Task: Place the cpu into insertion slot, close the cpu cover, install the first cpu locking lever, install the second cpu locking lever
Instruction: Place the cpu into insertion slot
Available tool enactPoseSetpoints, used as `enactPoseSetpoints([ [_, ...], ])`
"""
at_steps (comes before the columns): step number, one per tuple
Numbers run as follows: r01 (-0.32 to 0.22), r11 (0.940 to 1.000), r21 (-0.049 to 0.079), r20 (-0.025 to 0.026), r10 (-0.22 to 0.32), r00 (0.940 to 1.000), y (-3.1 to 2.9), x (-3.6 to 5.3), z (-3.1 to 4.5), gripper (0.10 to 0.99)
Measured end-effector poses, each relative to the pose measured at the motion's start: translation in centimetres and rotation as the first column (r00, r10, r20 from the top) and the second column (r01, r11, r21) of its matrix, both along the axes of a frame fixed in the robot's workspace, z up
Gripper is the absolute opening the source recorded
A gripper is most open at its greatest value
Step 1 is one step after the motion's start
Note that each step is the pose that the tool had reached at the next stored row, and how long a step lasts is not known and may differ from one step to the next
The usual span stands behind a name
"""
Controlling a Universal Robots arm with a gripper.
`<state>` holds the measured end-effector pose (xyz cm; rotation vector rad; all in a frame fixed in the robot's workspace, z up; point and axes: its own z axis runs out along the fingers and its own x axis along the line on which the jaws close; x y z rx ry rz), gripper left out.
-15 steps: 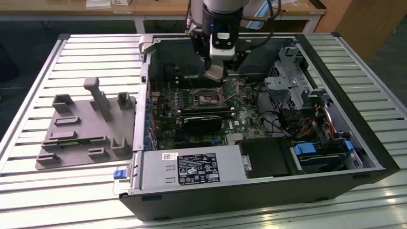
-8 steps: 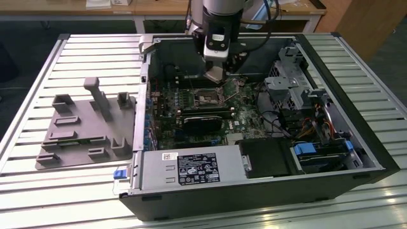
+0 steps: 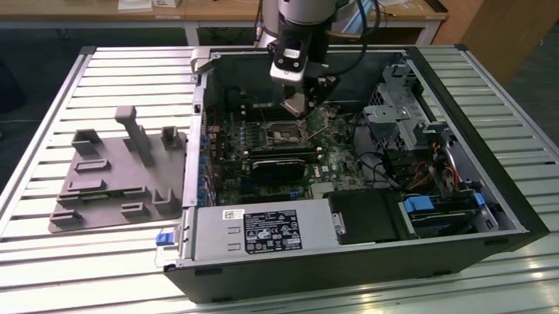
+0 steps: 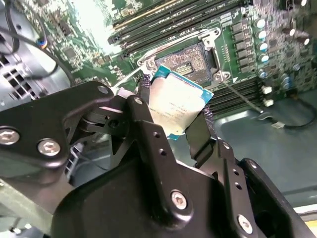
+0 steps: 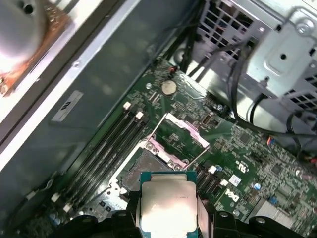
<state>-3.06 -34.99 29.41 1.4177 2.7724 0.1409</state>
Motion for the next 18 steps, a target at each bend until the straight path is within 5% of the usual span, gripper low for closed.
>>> enactPoseSetpoints([
  [4, 0.073, 0.9973, 0.0, 0.0, -0.073, 0.9973, 0.0, 0.0, -0.29, 0.537],
  [9, 0.163, 0.9867, 0.0, 0.0, -0.163, 0.9867, 0.0, 0.0, -0.63, 0.537],
  [14, 0.252, 0.9678, 0.0, -0.0001, -0.252, 0.9678, 0.0, 0.0, -0.98, 0.537],
  [18, 0.321, 0.947, 0.0, -0.0001, -0.321, 0.947, 0.0, 0.0, -1.25, 0.537],
])
